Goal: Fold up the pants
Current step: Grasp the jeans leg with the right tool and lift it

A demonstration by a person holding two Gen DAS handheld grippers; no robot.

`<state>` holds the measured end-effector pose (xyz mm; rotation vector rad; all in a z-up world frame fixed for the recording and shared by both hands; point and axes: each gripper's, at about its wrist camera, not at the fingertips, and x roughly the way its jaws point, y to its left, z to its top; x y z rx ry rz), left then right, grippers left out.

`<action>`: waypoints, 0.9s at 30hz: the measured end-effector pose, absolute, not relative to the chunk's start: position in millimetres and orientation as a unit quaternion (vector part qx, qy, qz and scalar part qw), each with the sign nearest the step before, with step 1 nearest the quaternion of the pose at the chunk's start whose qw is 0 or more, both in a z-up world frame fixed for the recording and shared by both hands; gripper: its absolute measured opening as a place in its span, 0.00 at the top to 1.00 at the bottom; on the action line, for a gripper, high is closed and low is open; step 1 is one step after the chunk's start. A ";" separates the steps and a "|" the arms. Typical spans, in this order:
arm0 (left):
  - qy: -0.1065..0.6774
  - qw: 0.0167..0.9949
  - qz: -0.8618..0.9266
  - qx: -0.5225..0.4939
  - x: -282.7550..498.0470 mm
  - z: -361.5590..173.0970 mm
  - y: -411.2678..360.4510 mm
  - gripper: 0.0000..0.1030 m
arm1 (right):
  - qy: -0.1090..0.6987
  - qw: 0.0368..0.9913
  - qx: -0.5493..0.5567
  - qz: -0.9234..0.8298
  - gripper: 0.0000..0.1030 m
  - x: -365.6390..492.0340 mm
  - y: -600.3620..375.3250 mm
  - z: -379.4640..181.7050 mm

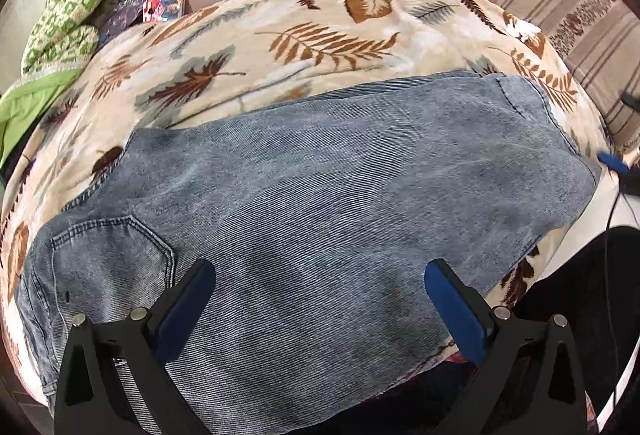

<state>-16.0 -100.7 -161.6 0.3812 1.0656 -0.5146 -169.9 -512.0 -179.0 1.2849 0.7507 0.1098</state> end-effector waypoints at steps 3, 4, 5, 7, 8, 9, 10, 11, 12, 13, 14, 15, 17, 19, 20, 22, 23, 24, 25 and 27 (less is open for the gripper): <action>0.502 0.813 -0.240 0.169 -12.5 -162.4 -97.8 0.00 | 0.357 0.722 0.590 0.049 0.16 -180.6 -498.3 -181.1; 0.502 0.813 -0.241 0.168 -11.6 -162.4 -97.7 0.00 | 0.363 0.722 0.587 0.046 0.16 -183.2 -492.8 -183.2; 0.501 0.814 -0.242 0.169 -11.7 -161.9 -97.5 0.00 | 0.369 0.719 0.588 0.042 0.16 -186.0 -487.7 -187.1; 0.498 0.815 -0.244 0.171 -12.5 -160.6 -96.8 0.00 | 0.378 0.711 0.592 0.040 0.16 -191.2 -482.6 -196.4; 0.496 0.815 -0.245 0.171 -13.3 -160.0 -96.3 0.00 | 0.380 0.707 0.596 0.038 0.16 -191.1 -479.5 -201.2; 0.495 0.816 -0.244 0.172 -13.5 -159.8 -95.6 0.00 | 0.382 0.701 0.601 0.039 0.16 -189.9 -475.8 -206.1; 0.496 0.816 -0.244 0.171 -13.3 -160.0 -94.9 0.00 | 0.382 0.696 0.606 0.042 0.16 -189.0 -474.0 -210.4; 0.498 0.815 -0.243 0.170 -13.1 -160.1 -94.2 0.00 | 0.381 0.693 0.610 0.046 0.16 -185.8 -470.8 -214.8; 0.499 0.814 -0.242 0.169 -12.9 -160.5 -93.4 0.00 | 0.384 0.692 0.609 0.045 0.16 -184.5 -468.2 -218.5; 0.500 0.814 -0.241 0.168 -13.0 -160.5 -93.1 0.00 | 0.389 0.691 0.608 0.040 0.16 -180.1 -465.2 -222.5; 0.500 0.815 -0.241 0.168 -13.1 -160.6 -92.2 0.00 | 0.391 0.690 0.608 0.029 0.16 -178.9 -463.5 -227.7; 0.500 0.815 -0.240 0.168 -13.1 -160.8 -91.7 0.00 | 0.387 0.693 0.608 0.023 0.16 -176.9 -462.3 -230.1; 0.502 0.814 -0.239 0.168 -13.1 -161.7 -91.5 0.00 | 0.366 0.703 0.609 0.018 0.16 -176.0 -462.4 -229.6; 0.504 0.813 -0.240 0.166 -12.5 -163.2 -92.3 0.00 | 0.344 0.718 0.606 0.017 0.16 -175.4 -464.3 -225.4; 0.505 0.812 -0.242 0.164 -12.7 -163.8 -93.3 0.00 | 0.336 0.721 0.605 0.016 0.16 -174.5 -464.7 -225.7; 0.505 0.811 -0.245 0.163 -14.0 -164.8 -95.2 0.00 | 0.322 0.718 0.617 0.017 0.16 -174.0 -466.4 -229.4; 0.505 0.811 -0.246 0.164 -14.9 -165.5 -96.3 0.00 | 0.312 0.715 0.625 0.019 0.16 -174.6 -467.2 -231.4; 0.506 0.810 -0.248 0.165 -15.9 -166.1 -97.2 0.00 | 0.303 0.712 0.633 0.021 0.16 -175.1 -468.2 -233.5; 0.506 0.809 -0.249 0.166 -16.6 -166.4 -97.7 0.00 | 0.296 0.710 0.638 0.020 0.16 -175.7 -468.4 -234.4; 0.505 0.809 -0.250 0.166 -17.5 -166.6 -97.5 0.00 | 0.286 0.715 0.637 0.013 0.18 -176.8 -466.5 -233.0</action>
